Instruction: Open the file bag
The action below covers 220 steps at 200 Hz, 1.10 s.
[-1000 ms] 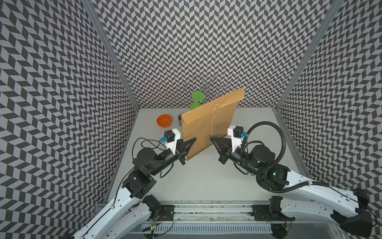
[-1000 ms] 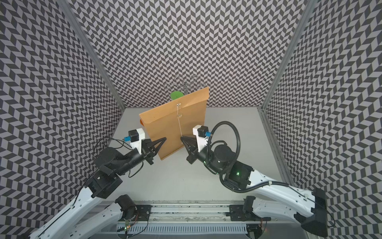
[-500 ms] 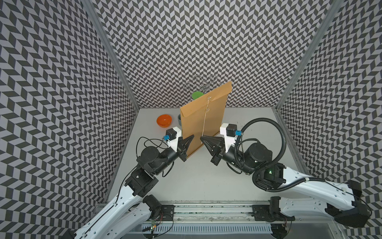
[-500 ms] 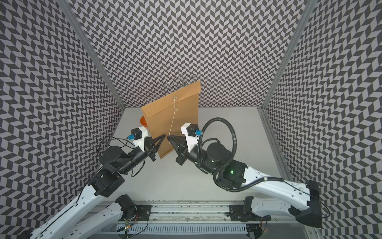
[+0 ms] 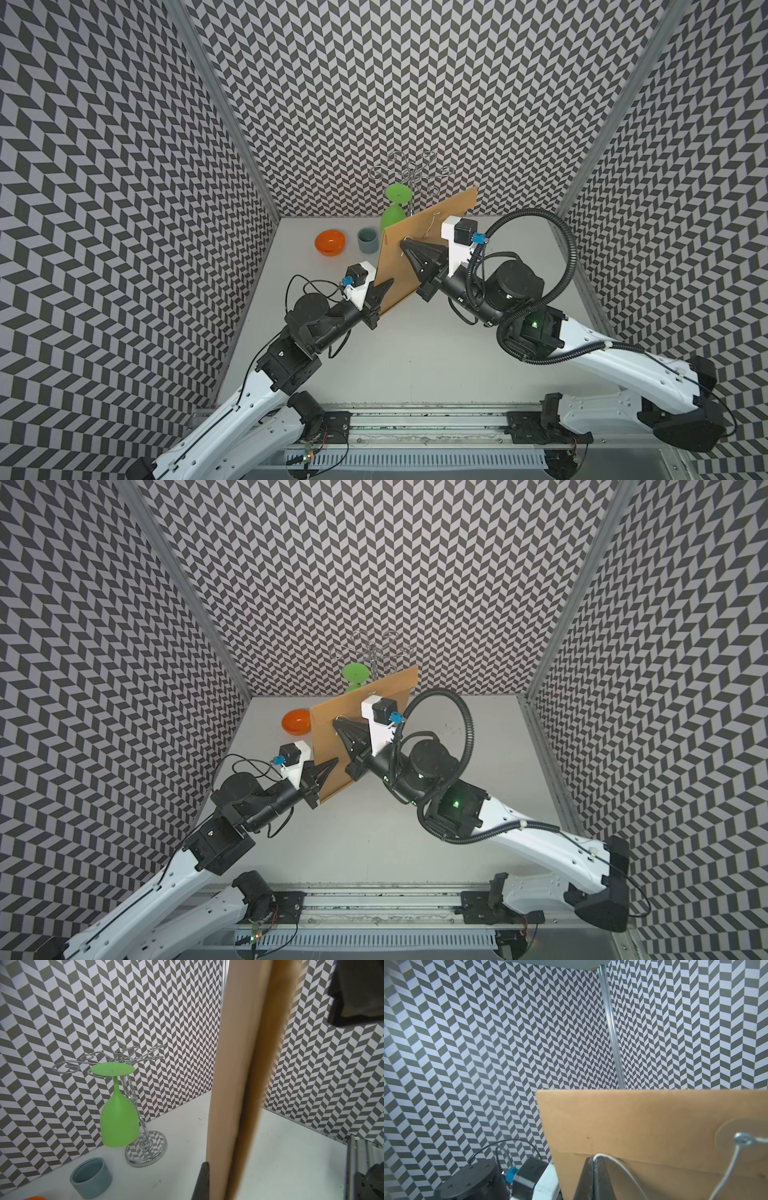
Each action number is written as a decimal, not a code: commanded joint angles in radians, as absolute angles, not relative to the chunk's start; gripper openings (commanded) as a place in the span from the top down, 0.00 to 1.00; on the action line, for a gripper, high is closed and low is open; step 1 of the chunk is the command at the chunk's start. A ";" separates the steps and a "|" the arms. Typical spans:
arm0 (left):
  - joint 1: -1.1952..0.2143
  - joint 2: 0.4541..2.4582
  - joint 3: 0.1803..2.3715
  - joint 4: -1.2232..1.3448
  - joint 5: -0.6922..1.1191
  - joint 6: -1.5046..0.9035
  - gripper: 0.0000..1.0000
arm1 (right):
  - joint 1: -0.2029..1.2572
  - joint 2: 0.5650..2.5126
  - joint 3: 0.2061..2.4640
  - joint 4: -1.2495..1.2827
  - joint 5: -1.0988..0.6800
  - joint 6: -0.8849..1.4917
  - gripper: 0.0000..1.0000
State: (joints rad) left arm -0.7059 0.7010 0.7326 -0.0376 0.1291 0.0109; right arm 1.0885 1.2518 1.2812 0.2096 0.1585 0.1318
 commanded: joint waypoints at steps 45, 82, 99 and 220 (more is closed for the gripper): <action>-0.710 0.647 0.712 -0.021 0.147 0.009 1.00 | 0.936 1.149 1.286 0.251 0.133 0.159 1.00; -0.710 0.656 0.710 -0.014 0.153 0.000 1.00 | 0.864 1.075 1.244 0.230 0.131 0.167 1.00; -0.710 0.659 0.710 -0.015 0.159 0.000 1.00 | 0.843 1.056 1.238 0.216 0.127 0.167 1.00; -0.710 0.718 0.803 -0.018 0.176 -0.081 1.00 | 1.065 1.034 1.080 0.206 0.010 0.152 1.00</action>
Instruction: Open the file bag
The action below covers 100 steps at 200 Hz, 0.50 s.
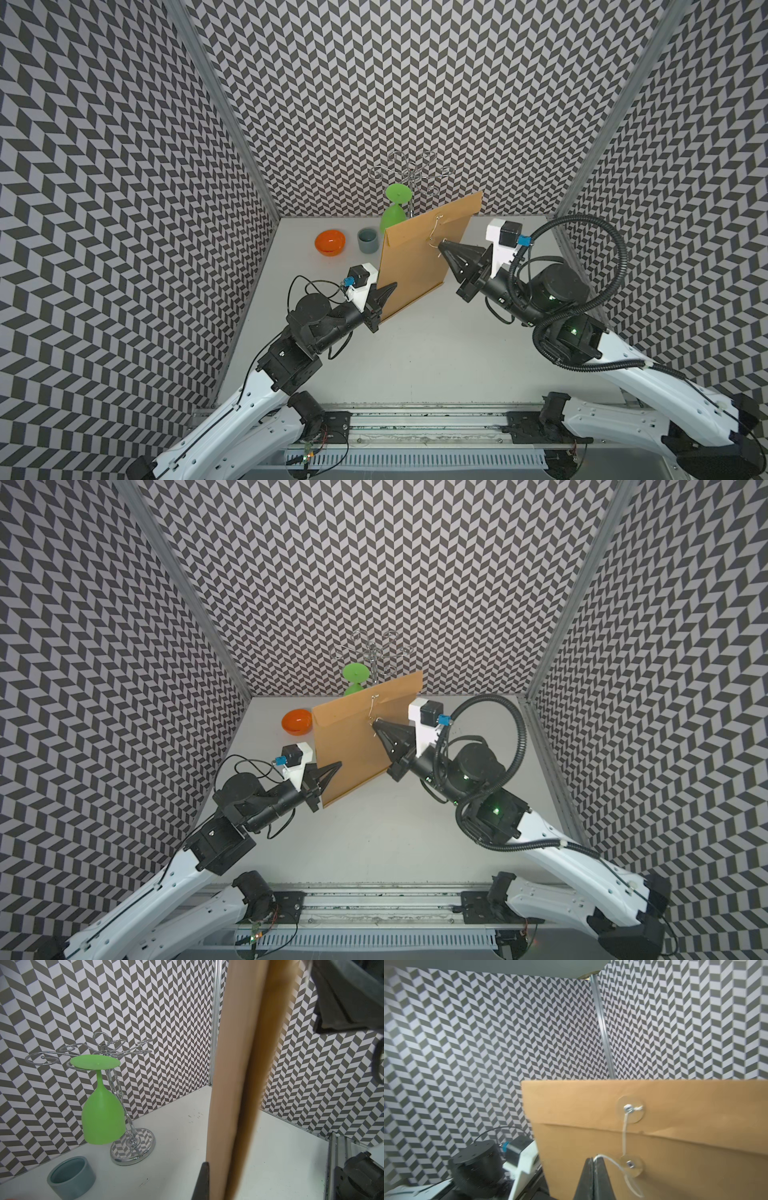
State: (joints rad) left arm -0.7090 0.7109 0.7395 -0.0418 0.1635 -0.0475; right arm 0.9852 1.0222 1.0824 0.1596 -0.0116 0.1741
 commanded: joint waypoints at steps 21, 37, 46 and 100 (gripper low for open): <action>-0.710 0.732 0.809 -0.021 0.177 -0.075 1.00 | 1.115 1.094 1.128 0.207 0.001 0.136 1.00; -0.712 0.736 0.807 -0.025 0.180 -0.070 1.00 | 1.118 1.143 1.185 0.214 -0.008 0.122 1.00; -0.712 0.734 0.803 -0.026 0.182 -0.067 1.00 | 1.119 1.167 1.219 0.215 0.003 0.107 1.00; -0.712 0.707 0.769 -0.027 0.205 -0.062 1.00 | 1.048 1.295 1.435 0.197 -0.018 0.062 1.00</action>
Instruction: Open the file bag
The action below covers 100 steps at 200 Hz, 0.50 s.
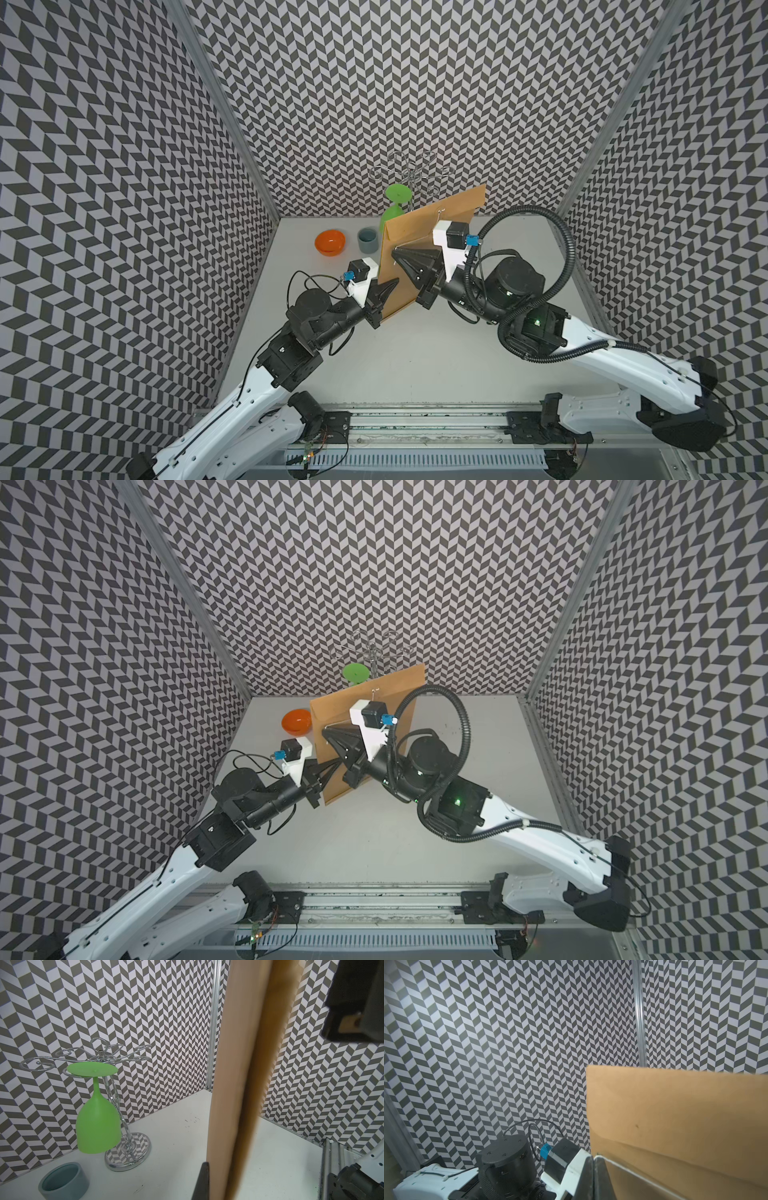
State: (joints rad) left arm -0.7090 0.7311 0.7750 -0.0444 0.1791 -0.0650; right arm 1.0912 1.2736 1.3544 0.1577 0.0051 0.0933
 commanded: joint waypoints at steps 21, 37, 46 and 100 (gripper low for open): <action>-0.712 0.694 0.765 -0.034 0.210 -0.058 1.00 | 1.005 1.297 1.466 0.191 -0.044 0.064 1.00; -0.712 0.686 0.755 -0.032 0.223 -0.065 1.00 | 0.968 1.291 1.472 0.188 -0.065 0.075 1.00; -0.712 0.686 0.753 -0.033 0.240 -0.067 1.00 | 0.951 1.291 1.472 0.188 -0.073 0.081 1.00; -0.712 0.688 0.750 0.001 0.349 -0.146 1.00 | 0.910 1.282 1.441 0.176 -0.112 0.110 1.00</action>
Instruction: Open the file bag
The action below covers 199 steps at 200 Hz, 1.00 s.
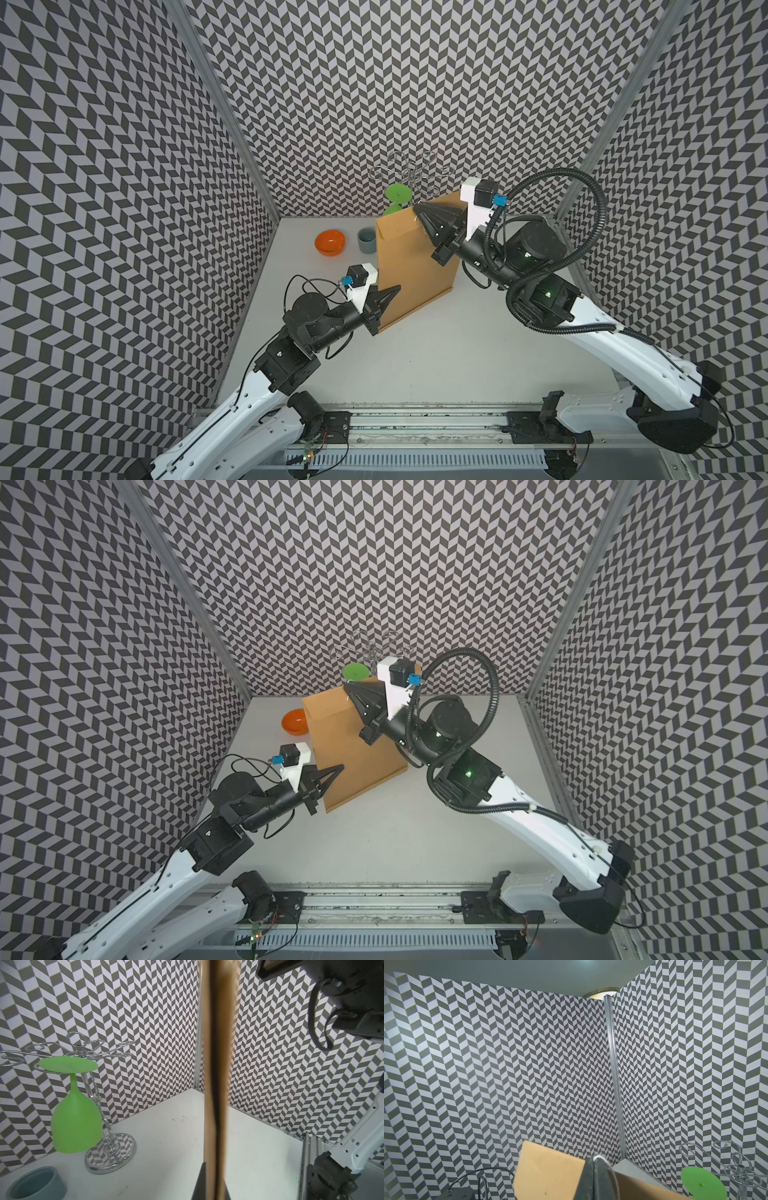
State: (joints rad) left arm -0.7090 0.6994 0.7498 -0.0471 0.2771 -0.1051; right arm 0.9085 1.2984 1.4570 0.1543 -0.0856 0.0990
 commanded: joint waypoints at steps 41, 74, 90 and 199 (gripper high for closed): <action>-0.712 0.652 0.686 -0.011 0.330 -0.140 1.00 | 0.878 1.254 1.431 0.151 -0.028 0.102 1.00; -0.709 0.621 0.656 0.005 0.335 -0.172 1.00 | 0.803 1.170 1.352 0.160 -0.027 0.124 1.00; -0.704 0.627 0.644 0.030 0.358 -0.198 1.00 | 0.788 1.143 1.323 0.147 -0.020 0.123 1.00; -0.642 0.615 0.595 0.149 0.482 -0.327 1.00 | 0.711 0.899 1.040 0.056 0.056 0.140 1.00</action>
State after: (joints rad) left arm -0.6670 0.6334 0.5961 0.0490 0.4458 -0.2848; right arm 0.7273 0.9524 1.0668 0.0540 0.0090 0.1249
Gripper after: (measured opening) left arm 0.050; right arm 0.047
